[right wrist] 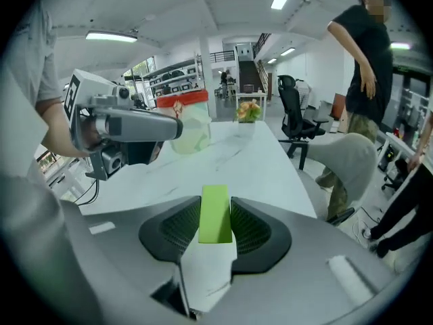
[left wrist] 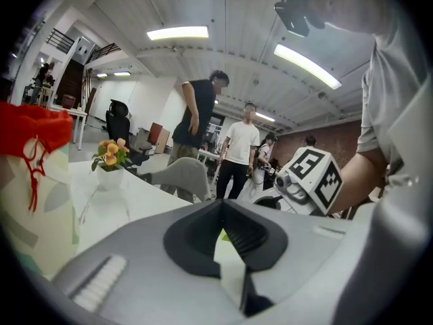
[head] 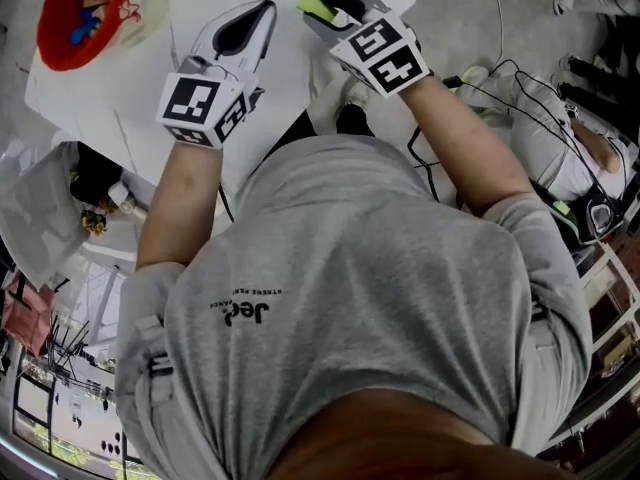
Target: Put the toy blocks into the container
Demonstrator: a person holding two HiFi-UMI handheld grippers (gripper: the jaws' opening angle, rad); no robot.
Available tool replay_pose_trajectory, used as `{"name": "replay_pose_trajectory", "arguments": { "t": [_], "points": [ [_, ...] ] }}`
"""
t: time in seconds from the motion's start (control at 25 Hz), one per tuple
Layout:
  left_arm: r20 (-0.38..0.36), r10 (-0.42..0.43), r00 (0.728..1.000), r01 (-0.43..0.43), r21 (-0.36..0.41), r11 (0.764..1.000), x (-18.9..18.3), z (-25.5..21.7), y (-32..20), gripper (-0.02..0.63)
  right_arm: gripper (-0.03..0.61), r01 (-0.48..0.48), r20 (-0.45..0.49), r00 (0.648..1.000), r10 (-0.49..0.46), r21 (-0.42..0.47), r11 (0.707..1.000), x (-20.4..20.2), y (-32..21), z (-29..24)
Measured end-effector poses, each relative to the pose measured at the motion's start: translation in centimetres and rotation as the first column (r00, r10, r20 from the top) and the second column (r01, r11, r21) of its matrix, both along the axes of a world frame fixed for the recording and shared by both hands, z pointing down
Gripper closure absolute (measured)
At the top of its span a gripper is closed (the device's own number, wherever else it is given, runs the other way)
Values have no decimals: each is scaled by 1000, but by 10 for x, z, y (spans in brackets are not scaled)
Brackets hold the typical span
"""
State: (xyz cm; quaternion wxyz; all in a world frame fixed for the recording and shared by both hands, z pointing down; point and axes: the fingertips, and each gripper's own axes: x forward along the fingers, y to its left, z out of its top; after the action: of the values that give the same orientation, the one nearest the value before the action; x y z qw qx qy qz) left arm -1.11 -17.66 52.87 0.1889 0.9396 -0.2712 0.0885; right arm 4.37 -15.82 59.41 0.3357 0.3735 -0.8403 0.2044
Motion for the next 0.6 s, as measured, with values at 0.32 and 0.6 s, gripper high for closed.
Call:
{"name": "replay_pose_trajectory", "arguments": {
  "t": [0.32,0.6],
  "points": [
    [-55,-83,995,87,67,994,-51,-58,-37,555,439,51,35,998,-55,120,991,-41,-61,-82],
    [-67,-188,980,195,122,973,-114,-92,-63,555,439,138,60,986,-153,206,969,-103,-109,-139]
  ]
}}
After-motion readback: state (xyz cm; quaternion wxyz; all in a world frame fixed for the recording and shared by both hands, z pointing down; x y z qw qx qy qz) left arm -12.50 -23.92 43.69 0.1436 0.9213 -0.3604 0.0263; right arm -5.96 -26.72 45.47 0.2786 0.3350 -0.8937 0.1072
